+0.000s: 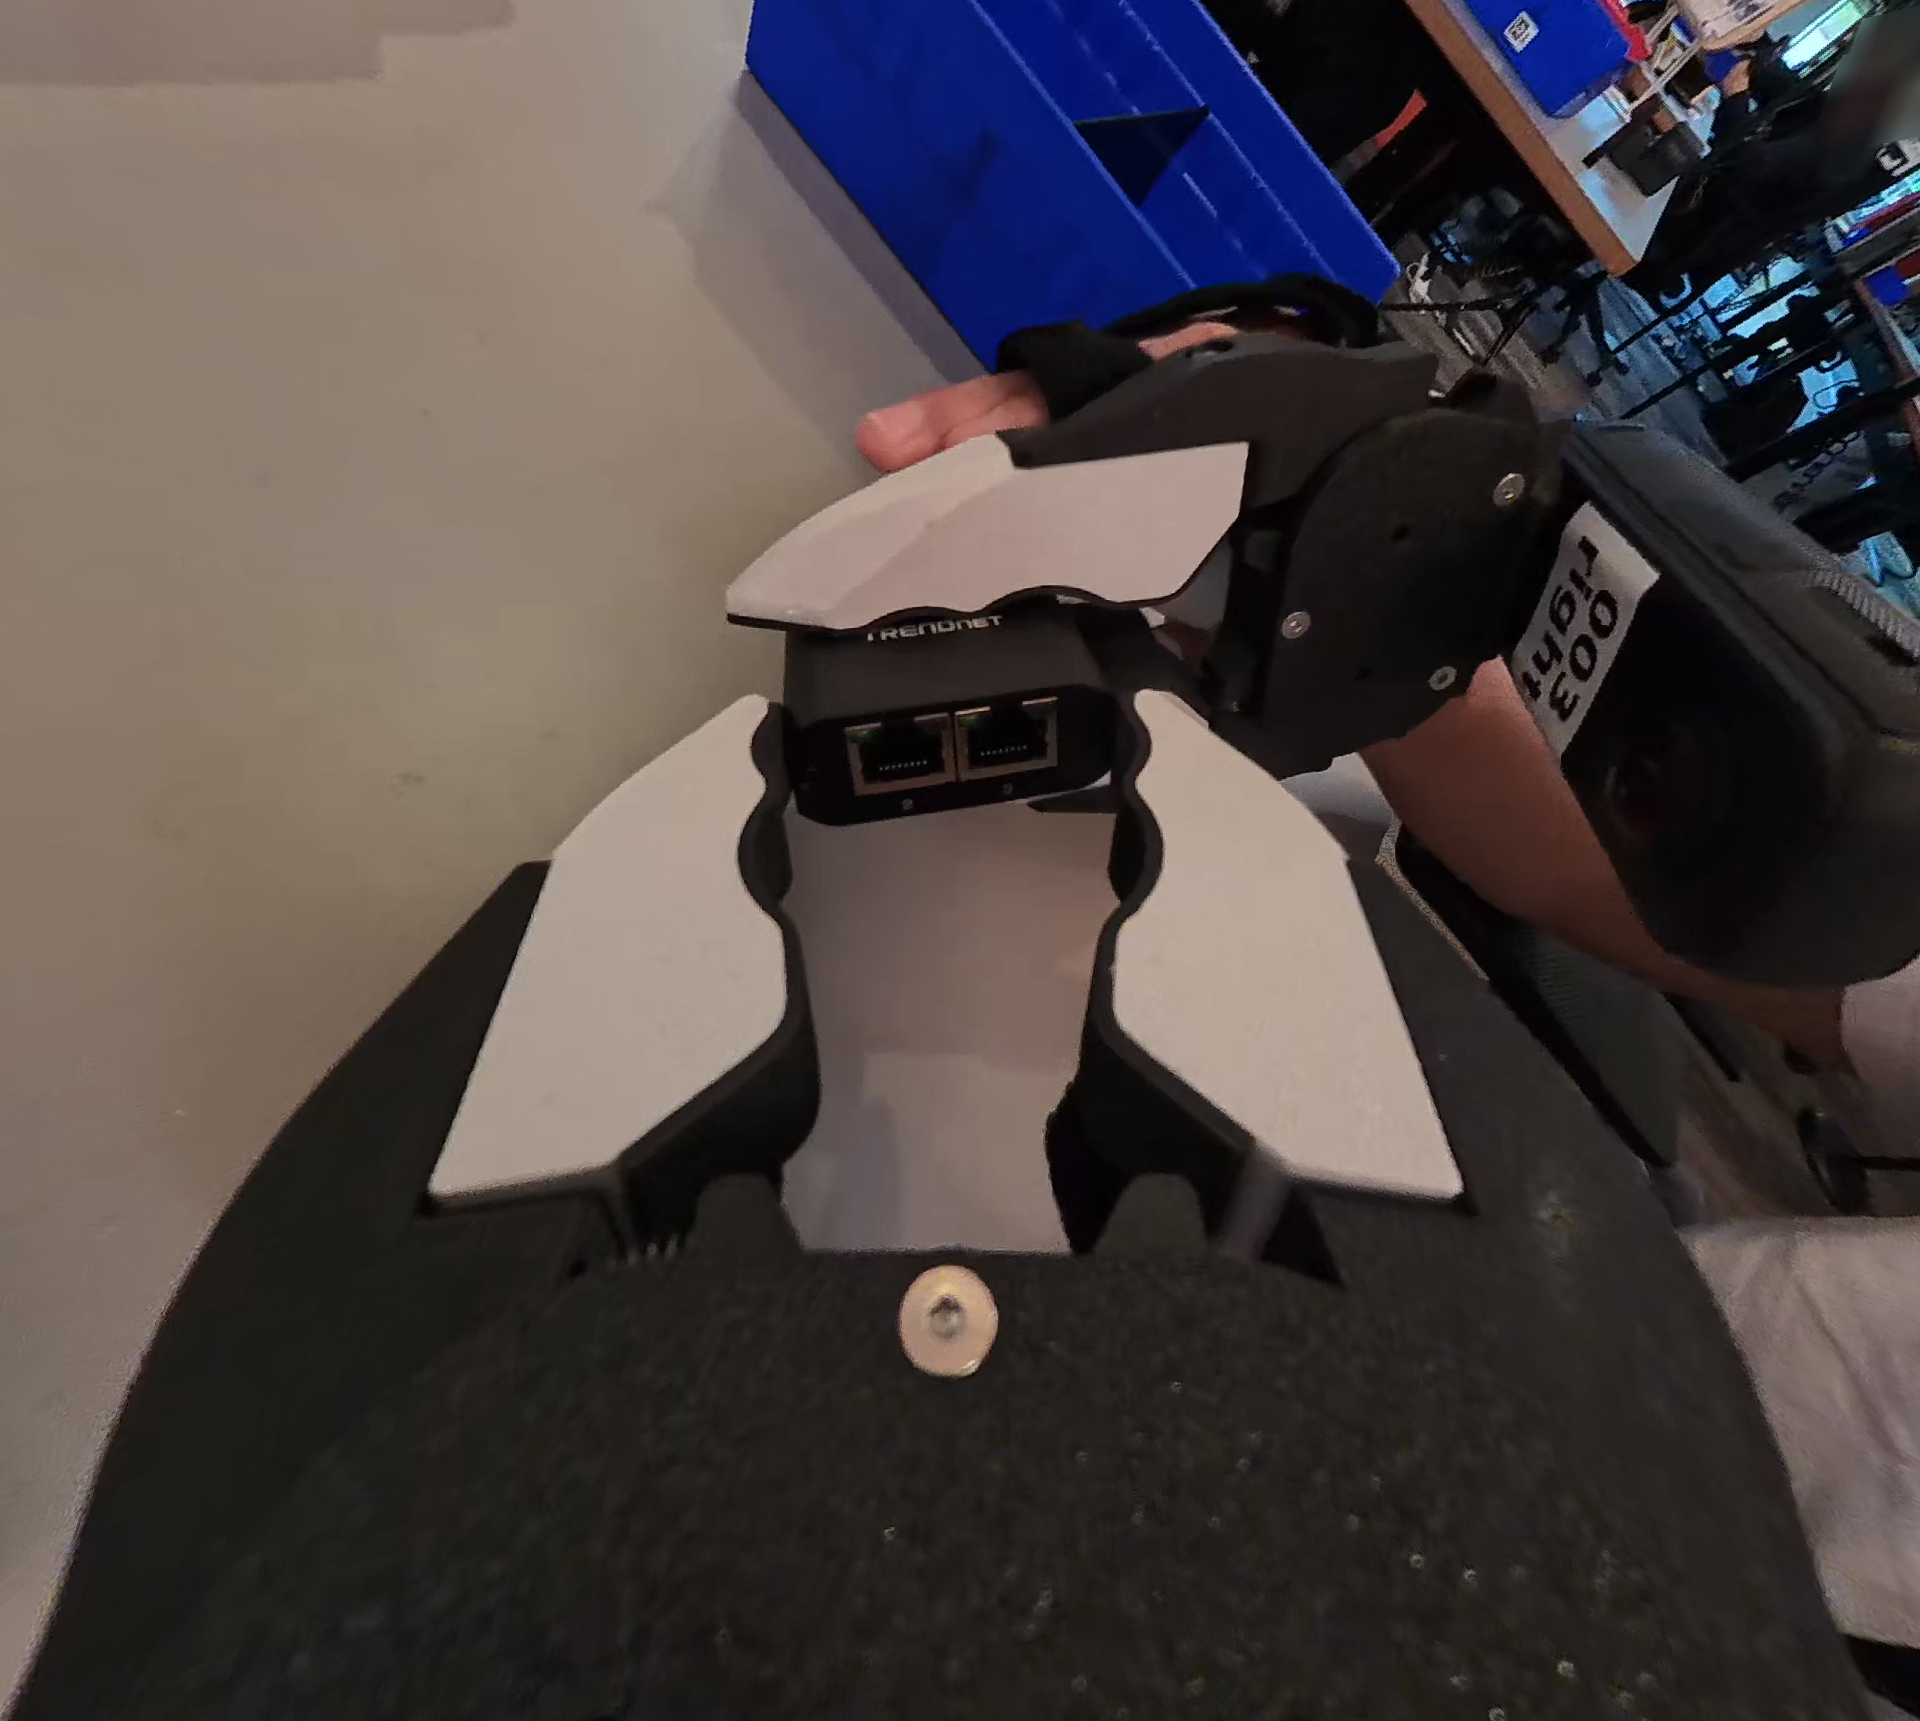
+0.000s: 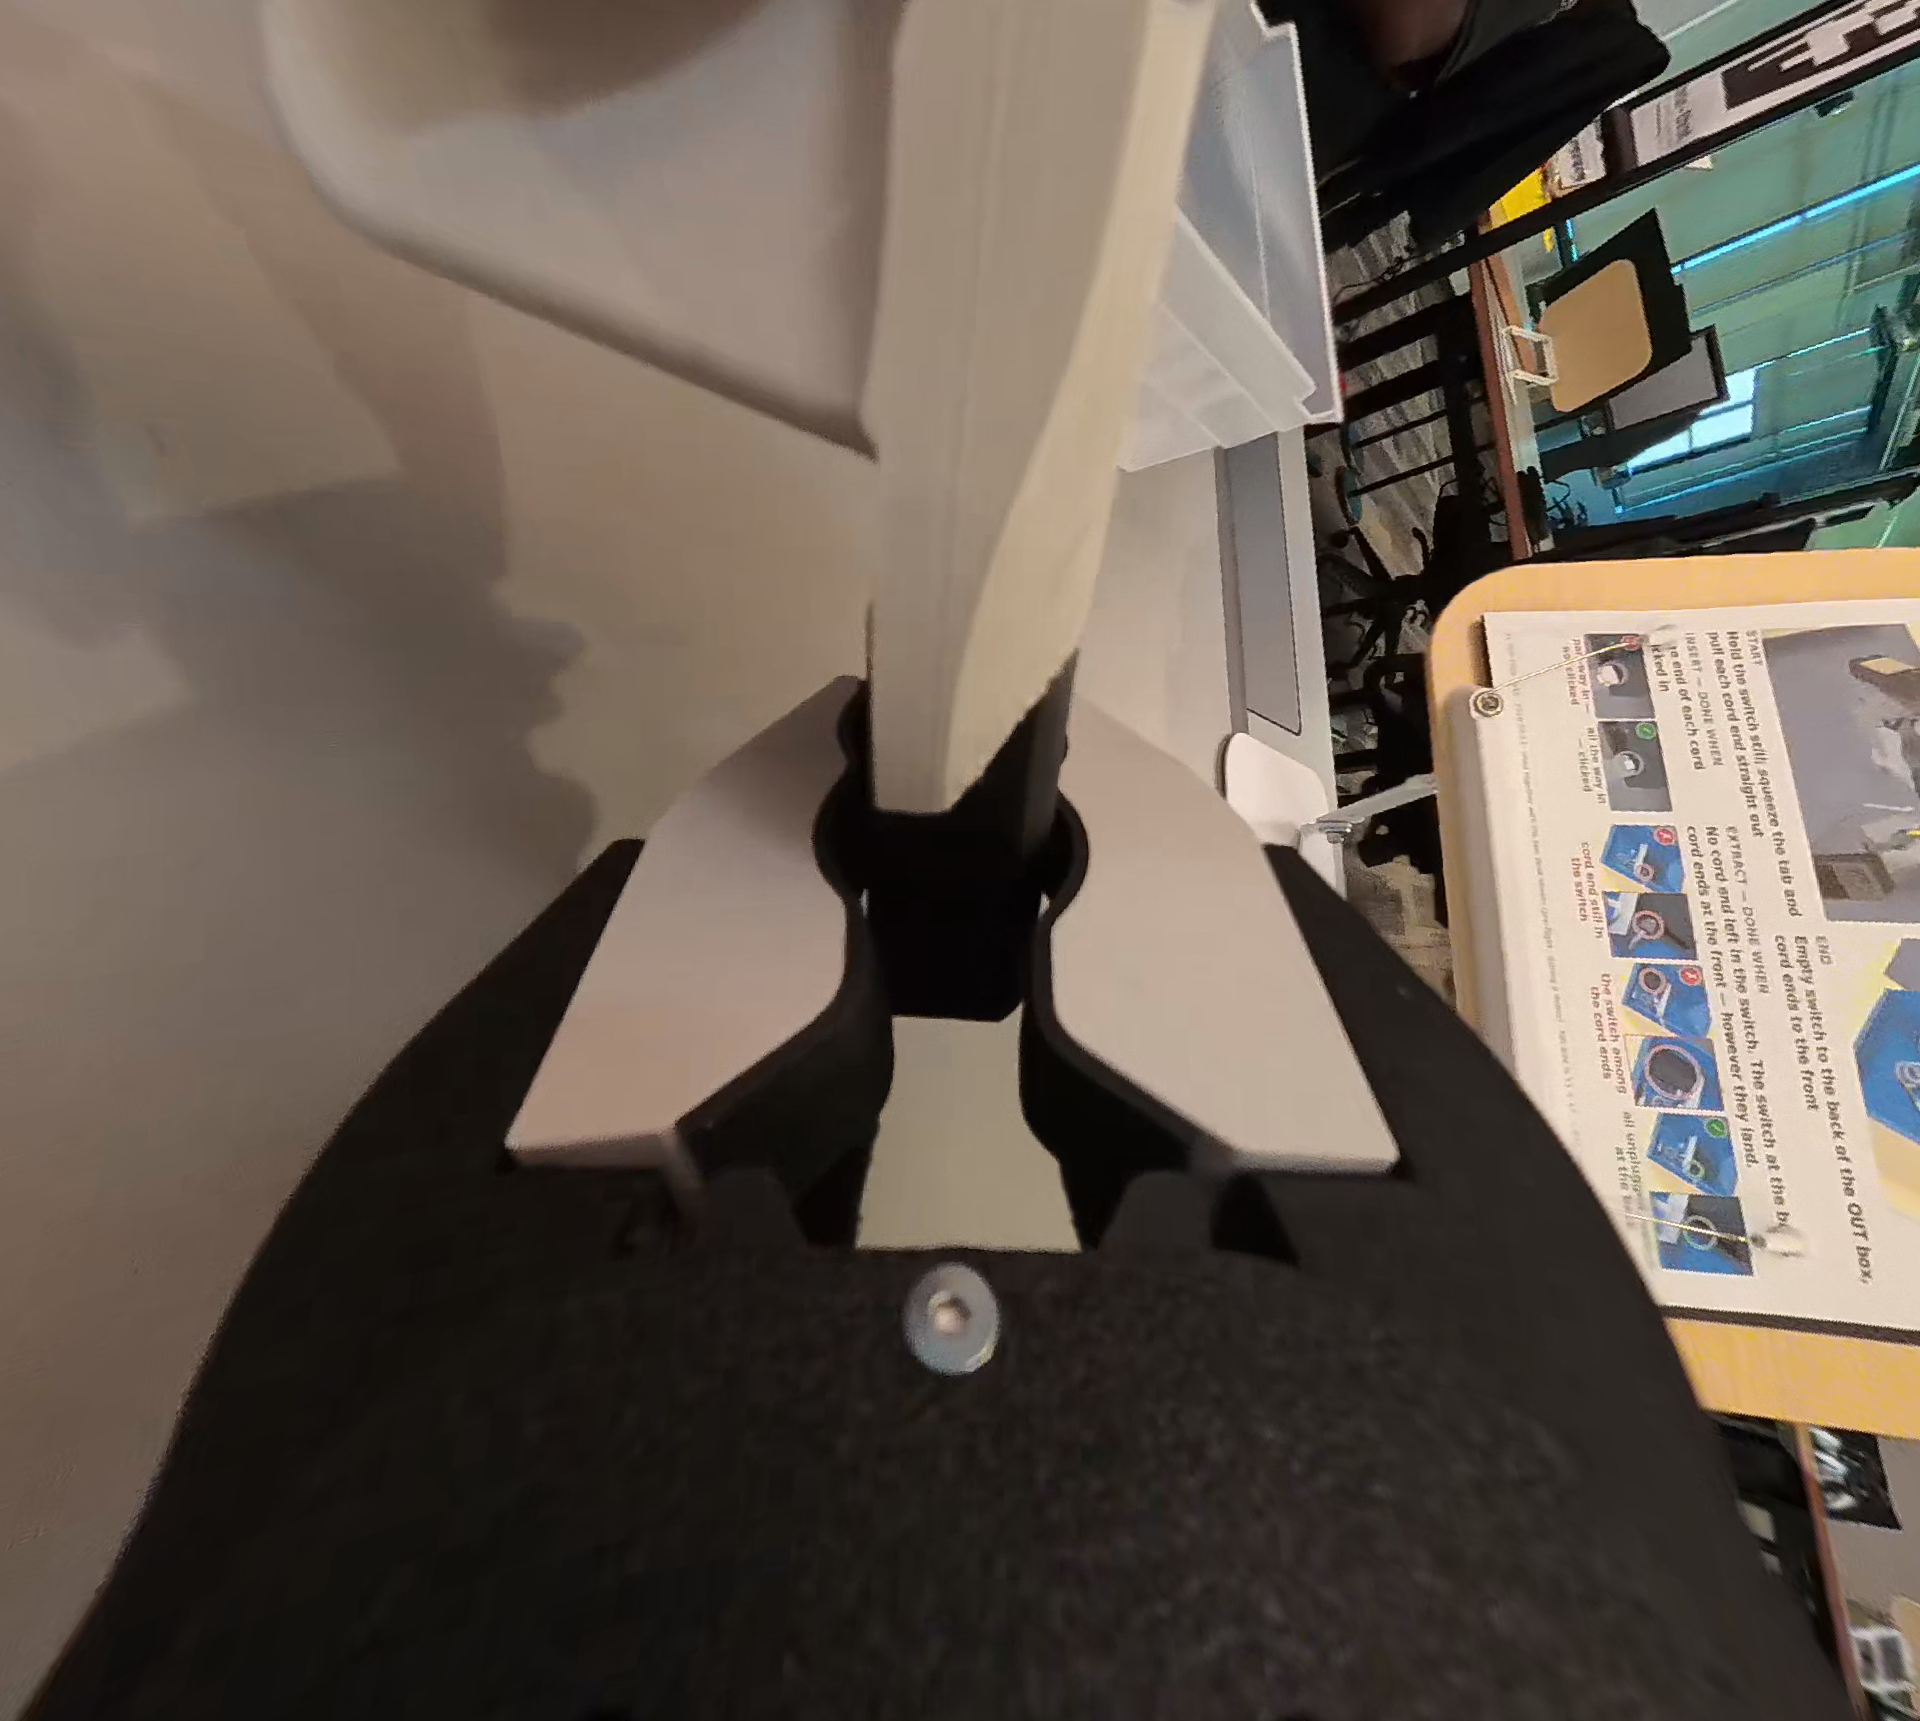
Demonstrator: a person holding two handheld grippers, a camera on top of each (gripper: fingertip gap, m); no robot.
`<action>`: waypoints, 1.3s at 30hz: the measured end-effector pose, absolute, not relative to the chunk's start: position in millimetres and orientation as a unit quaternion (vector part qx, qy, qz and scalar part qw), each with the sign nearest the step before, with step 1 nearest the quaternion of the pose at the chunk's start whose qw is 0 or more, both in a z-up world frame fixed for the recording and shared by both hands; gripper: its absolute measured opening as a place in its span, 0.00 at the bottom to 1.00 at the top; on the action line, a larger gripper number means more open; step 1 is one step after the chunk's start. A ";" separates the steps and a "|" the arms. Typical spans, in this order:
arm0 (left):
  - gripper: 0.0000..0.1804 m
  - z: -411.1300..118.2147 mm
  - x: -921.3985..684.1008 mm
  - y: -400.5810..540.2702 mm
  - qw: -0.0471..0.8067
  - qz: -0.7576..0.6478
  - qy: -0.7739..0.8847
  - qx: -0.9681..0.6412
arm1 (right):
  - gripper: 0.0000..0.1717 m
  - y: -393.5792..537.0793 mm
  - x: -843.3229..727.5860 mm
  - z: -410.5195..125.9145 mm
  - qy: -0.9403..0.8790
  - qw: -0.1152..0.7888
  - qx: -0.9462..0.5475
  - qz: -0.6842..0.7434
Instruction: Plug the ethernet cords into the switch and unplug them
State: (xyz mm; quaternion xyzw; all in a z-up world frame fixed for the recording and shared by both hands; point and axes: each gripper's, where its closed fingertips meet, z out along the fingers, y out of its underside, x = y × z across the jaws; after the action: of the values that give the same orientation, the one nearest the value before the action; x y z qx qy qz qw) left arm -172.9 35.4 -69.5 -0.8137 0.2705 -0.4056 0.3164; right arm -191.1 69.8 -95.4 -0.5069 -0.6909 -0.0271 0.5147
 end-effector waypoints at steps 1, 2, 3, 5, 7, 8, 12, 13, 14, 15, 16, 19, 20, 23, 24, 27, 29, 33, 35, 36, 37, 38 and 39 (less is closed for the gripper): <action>0.33 -67.3 -172.8 35.6 0.322 -0.404 0.272 -0.812 | 0.15 69.6 -191.4 -93.1 -0.688 0.520 -0.505 -0.024; 0.33 -65.0 -172.8 36.3 0.331 -0.399 0.275 -0.810 | 0.15 69.9 -191.9 -90.6 -0.686 0.527 -0.501 -0.021; 0.33 -62.4 -172.7 37.2 0.340 -0.396 0.277 -0.806 | 0.15 70.8 -192.7 -87.9 -0.683 0.535 -0.497 -0.017; 0.32 -56.3 -175.0 36.8 0.351 -0.406 0.286 -0.794 | 0.15 72.0 -194.9 -83.2 -0.683 0.543 -0.488 0.009; 0.33 -48.4 -189.0 34.5 0.366 -0.425 0.281 -0.779 | 0.15 77.9 -195.3 -71.7 -0.674 0.560 -0.481 0.030; 0.36 -45.2 -199.3 33.1 0.383 -0.429 0.278 -0.769 | 0.15 81.4 -194.7 -63.9 -0.668 0.572 -0.474 0.043; 0.38 -47.1 -243.3 10.6 0.459 -0.408 0.268 -0.742 | 0.15 99.1 -187.8 -34.5 -0.665 0.626 -0.406 0.035; 0.33 -51.6 -250.7 0.6 0.472 -0.399 0.269 -0.739 | 0.15 105.7 -185.1 -30.8 -0.668 0.631 -0.394 0.007; 0.28 -58.8 -255.8 -9.3 0.478 -0.389 0.272 -0.739 | 0.15 110.4 -183.6 -28.5 -0.672 0.632 -0.386 -0.013; 0.29 -67.2 -259.6 -17.4 0.479 -0.380 0.273 -0.743 | 0.15 112.1 -183.8 -26.6 -0.676 0.630 -0.382 -0.020; 0.29 -75.1 -263.6 -23.2 0.479 -0.370 0.273 -0.748 | 0.15 111.3 -185.6 -23.7 -0.680 0.630 -0.376 -0.019; 0.31 -80.4 -280.6 -25.6 0.509 -0.351 0.250 -0.745 | 0.15 111.7 -190.8 -7.7 -0.685 0.623 -0.376 -0.041; 0.31 -73.5 -285.1 -25.9 0.525 -0.358 0.242 -0.733 | 0.15 111.0 -192.3 -0.1 -0.684 0.622 -0.377 -0.047; 0.29 -48.0 -290.9 -36.0 0.565 -0.400 0.240 -0.681 | 0.15 101.1 -197.5 23.0 -0.686 0.630 -0.364 -0.018; 0.29 -43.6 -292.9 -36.6 0.576 -0.400 0.239 -0.672 | 0.15 99.3 -198.5 29.3 -0.685 0.633 -0.362 -0.004; 0.26 -29.1 -299.6 -33.5 0.613 -0.398 0.224 -0.644 | 0.15 102.4 -197.7 39.8 -0.674 0.648 -0.355 0.010; 0.20 -32.9 -300.1 -29.9 0.611 -0.384 0.230 -0.652 | 0.15 105.7 -195.1 41.1 -0.661 0.659 -0.359 0.020; 0.22 -55.0 -296.9 -21.8 0.597 -0.347 0.248 -0.679 | 0.15 102.6 -192.8 39.3 -0.655 0.686 -0.314 0.033; 0.23 -54.4 -293.6 -21.0 0.591 -0.369 0.241 -0.676 | 0.15 102.1 -194.9 30.8 -0.675 0.675 -0.297 0.021; 0.24 -54.9 -292.8 -20.2 0.587 -0.377 0.234 -0.677 | 0.15 101.0 -196.4 27.8 -0.683 0.673 -0.285 0.013; 0.21 -56.5 -290.6 -21.7 0.581 -0.388 0.235 -0.676 | 0.15 98.8 -197.8 24.8 -0.693 0.670 -0.267 0.003; 0.20 -59.0 -289.1 -23.0 0.574 -0.396 0.236 -0.677 | 0.15 97.0 -198.9 21.2 -0.703 0.667 -0.246 -0.010; 0.20 -60.9 -288.6 -23.7 0.570 -0.400 0.235 -0.679 | 0.15 97.3 -199.0 17.4 -0.710 0.663 -0.238 -0.023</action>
State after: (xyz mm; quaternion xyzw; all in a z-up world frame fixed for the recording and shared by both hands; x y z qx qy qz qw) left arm -288.6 -23.7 -60.9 -0.6786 0.2348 -0.3997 0.5698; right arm -199.0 97.3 17.4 -0.2377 -0.7097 -0.0231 0.6628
